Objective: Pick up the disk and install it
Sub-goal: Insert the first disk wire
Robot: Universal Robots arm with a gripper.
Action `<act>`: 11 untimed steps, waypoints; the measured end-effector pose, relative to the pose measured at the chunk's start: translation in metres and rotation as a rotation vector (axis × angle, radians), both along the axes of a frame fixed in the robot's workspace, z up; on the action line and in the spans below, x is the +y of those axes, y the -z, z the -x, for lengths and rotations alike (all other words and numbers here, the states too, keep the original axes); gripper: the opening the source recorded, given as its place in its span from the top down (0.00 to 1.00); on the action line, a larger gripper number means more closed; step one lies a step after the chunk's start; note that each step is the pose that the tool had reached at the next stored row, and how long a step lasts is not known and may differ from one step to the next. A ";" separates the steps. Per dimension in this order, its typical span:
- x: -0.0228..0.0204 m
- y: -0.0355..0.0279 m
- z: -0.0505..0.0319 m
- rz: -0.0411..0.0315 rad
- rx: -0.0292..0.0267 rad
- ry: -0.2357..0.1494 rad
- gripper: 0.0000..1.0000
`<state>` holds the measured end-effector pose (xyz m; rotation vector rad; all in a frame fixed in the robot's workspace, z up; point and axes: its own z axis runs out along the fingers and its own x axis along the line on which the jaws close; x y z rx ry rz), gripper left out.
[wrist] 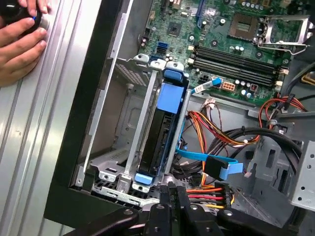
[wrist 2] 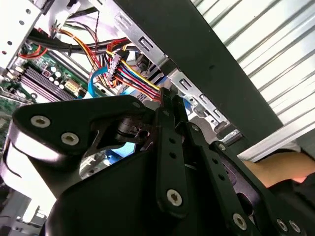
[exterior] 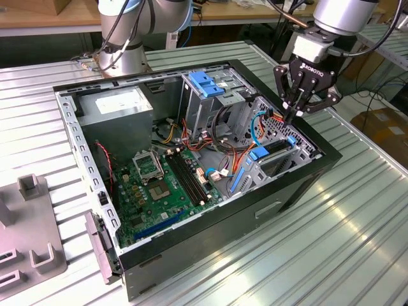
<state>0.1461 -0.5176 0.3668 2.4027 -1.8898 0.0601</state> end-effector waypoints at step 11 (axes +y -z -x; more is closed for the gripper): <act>0.0002 0.0009 0.0000 0.0003 0.0000 0.145 0.84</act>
